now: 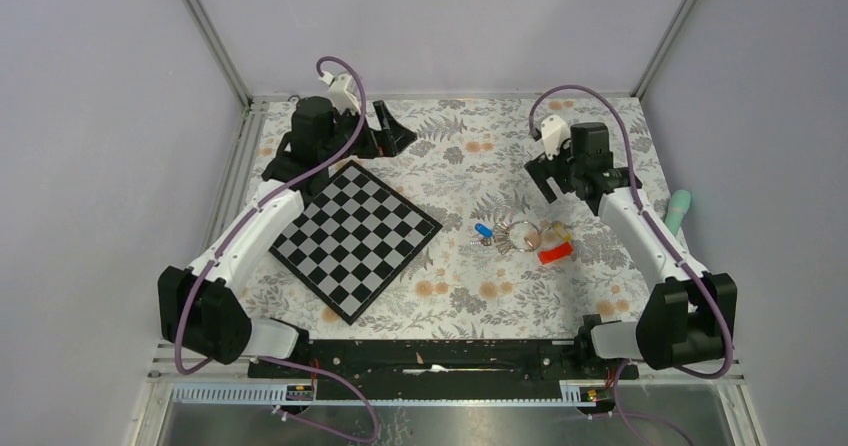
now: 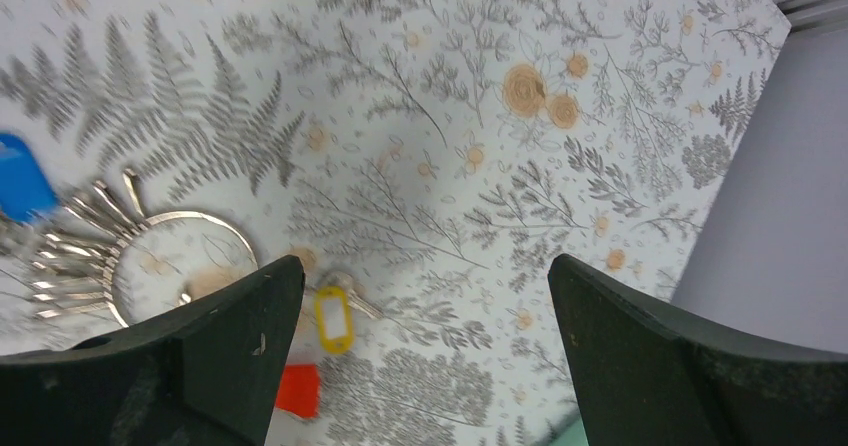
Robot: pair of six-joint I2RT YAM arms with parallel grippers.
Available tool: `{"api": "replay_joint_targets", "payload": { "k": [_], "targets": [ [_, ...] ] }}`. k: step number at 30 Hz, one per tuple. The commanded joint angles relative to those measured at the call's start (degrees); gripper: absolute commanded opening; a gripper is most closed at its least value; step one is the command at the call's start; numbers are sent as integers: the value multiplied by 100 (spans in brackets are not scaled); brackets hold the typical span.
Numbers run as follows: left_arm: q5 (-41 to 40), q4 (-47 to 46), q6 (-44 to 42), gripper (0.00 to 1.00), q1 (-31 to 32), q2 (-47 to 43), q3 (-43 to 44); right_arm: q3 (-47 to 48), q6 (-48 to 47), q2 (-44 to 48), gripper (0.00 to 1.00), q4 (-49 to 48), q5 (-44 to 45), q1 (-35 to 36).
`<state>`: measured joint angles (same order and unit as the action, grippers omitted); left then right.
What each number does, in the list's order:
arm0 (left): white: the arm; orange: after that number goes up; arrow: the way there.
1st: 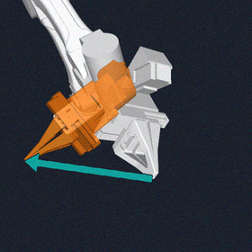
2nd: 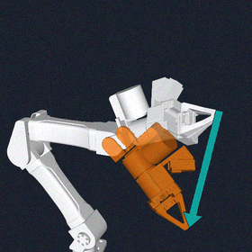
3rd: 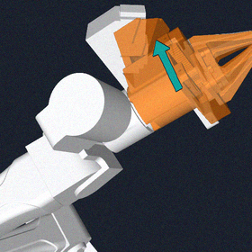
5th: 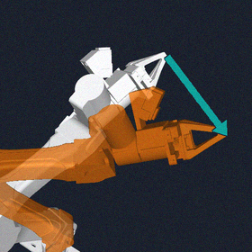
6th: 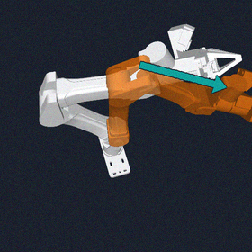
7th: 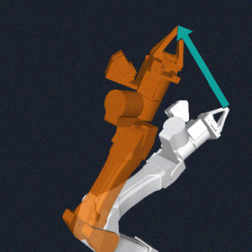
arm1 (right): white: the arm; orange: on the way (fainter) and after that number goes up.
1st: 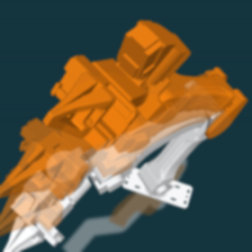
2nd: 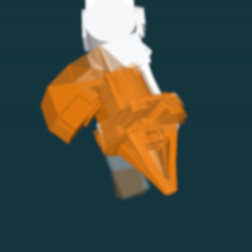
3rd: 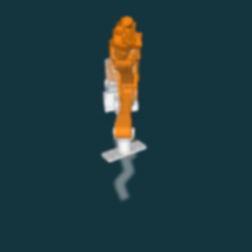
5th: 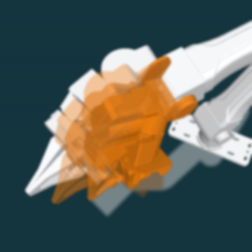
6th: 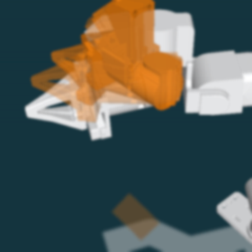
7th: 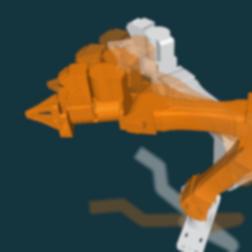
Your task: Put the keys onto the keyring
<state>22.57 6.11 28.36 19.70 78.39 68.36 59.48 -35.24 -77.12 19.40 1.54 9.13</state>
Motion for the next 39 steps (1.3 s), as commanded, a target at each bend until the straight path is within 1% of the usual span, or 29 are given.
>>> {"api": "replay_joint_targets", "payload": {
  "k": [1,6,9,12,16,18,20,23,26,29,33,39],
  "targets": [
    [-663,9,-508,99,-39,-414,397,316,1511,439,100,-357,-468,-29],
    [-582,-175,-890,99,-46,-762,139,-123,2415,1109,100,-942,-548,-34],
    [-521,-192,-1219,99,-46,-1109,-121,-208,2517,1456,100,-1047,-517,-34],
    [-630,-183,-1445,99,-46,-1475,-414,-236,2560,1722,100,-1060,-500,-34],
    [-611,313,-1830,99,-46,-1869,-546,-592,2670,2260,100,-1560,-434,-28],
    [-766,501,-1973,99,-46,-2054,-558,-836,2667,2587,100,-1760,-495,-34],
    [-947,769,-2229,99,-46,-2201,-478,-941,2588,2844,100,-1685,-556,-48],
    [-1517,932,-2451,99,-46,-2327,-358,-1052,2528,3173,100,-1593,-510,-81],
    [-2029,1010,-2646,99,-46,-2392,-254,-1103,2517,3347,100,-1605,-487,-116],
    [-2425,927,-2633,99,-46,-2415,-291,-1133,2580,3465,100,-1636,-567,-125],
    [-2437,831,-2530,99,-46,-2451,-402,-1149,2722,3564,99,-1649,-515,-143],
    [-2351,908,-2696,99,-46,-2426,-429,-1124,2791,3584,100,-1599,-382,-169]
  ]
}}
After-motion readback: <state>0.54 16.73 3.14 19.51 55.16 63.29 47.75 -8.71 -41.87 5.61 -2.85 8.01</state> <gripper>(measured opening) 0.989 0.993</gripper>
